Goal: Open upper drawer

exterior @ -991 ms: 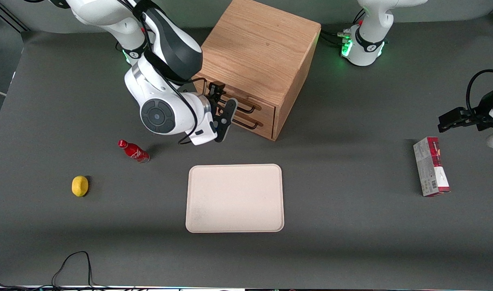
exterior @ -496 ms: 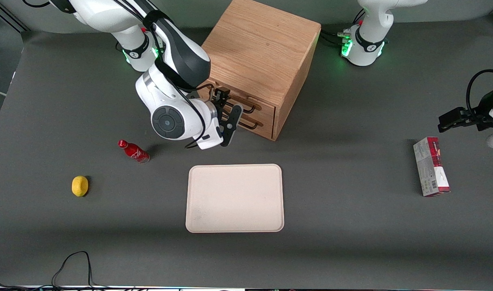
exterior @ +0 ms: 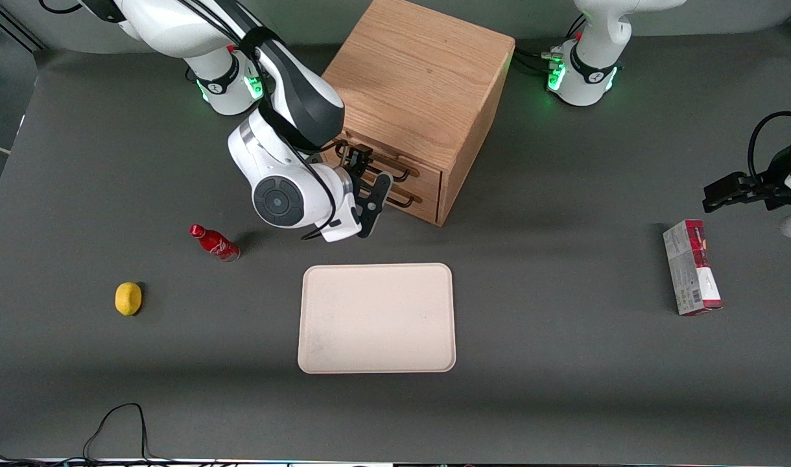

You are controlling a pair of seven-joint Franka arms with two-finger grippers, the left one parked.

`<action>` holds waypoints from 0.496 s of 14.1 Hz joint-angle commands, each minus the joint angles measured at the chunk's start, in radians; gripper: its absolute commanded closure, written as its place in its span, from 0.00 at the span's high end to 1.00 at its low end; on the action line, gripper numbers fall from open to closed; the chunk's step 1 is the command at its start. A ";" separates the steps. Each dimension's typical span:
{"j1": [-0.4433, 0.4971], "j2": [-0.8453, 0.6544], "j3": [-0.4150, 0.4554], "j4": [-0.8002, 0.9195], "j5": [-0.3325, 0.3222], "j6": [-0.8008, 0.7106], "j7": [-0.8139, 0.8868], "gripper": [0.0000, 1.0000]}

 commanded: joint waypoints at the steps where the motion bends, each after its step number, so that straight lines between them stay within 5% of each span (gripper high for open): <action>1: 0.028 0.007 -0.011 -0.006 -0.011 0.019 -0.020 1.00; 7: 0.031 0.007 -0.011 -0.041 -0.017 0.057 -0.020 1.00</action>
